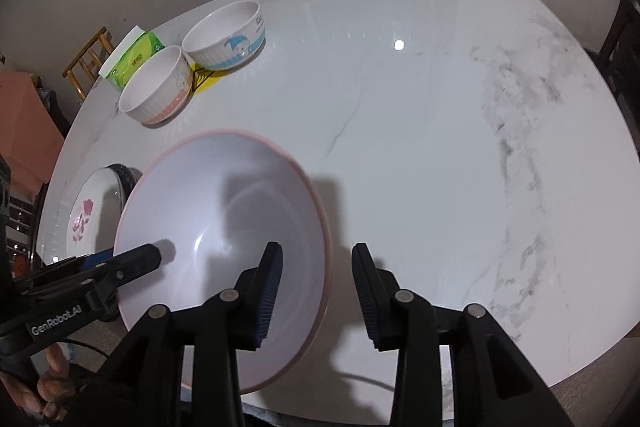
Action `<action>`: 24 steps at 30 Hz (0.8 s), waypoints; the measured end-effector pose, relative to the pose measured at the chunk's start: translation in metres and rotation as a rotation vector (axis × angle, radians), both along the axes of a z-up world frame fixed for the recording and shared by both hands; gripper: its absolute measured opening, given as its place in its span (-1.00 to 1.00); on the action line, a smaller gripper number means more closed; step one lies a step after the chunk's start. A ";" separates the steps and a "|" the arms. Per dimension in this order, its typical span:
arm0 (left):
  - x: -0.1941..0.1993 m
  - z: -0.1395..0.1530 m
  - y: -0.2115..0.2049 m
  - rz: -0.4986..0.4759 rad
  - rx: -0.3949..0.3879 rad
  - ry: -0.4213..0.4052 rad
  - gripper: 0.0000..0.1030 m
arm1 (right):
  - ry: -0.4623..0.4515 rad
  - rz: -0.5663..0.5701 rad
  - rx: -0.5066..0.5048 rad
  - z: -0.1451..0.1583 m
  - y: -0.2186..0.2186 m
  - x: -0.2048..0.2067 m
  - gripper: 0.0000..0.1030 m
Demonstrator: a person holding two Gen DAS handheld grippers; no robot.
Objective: Organize plates and bowls
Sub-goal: 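Carry the pink bowl beside the plate stack and set it down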
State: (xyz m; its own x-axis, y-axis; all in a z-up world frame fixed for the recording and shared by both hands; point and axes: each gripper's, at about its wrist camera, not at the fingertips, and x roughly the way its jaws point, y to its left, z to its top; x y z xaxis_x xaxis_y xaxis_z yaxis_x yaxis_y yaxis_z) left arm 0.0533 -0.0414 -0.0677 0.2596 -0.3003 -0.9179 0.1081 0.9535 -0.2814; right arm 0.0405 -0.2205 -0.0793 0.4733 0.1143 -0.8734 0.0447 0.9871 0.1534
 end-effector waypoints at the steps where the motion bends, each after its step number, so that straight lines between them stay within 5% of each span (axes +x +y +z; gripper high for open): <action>1: 0.001 0.002 0.001 0.000 0.003 -0.008 -0.46 | -0.011 -0.001 -0.007 0.003 0.000 0.001 -0.29; 9: 0.003 0.015 0.010 0.016 -0.008 -0.056 -0.27 | -0.073 0.010 -0.036 0.023 0.005 0.005 -0.29; 24: 0.008 0.035 0.048 0.070 -0.054 -0.107 -0.20 | -0.122 0.083 -0.048 0.052 0.034 0.022 -0.29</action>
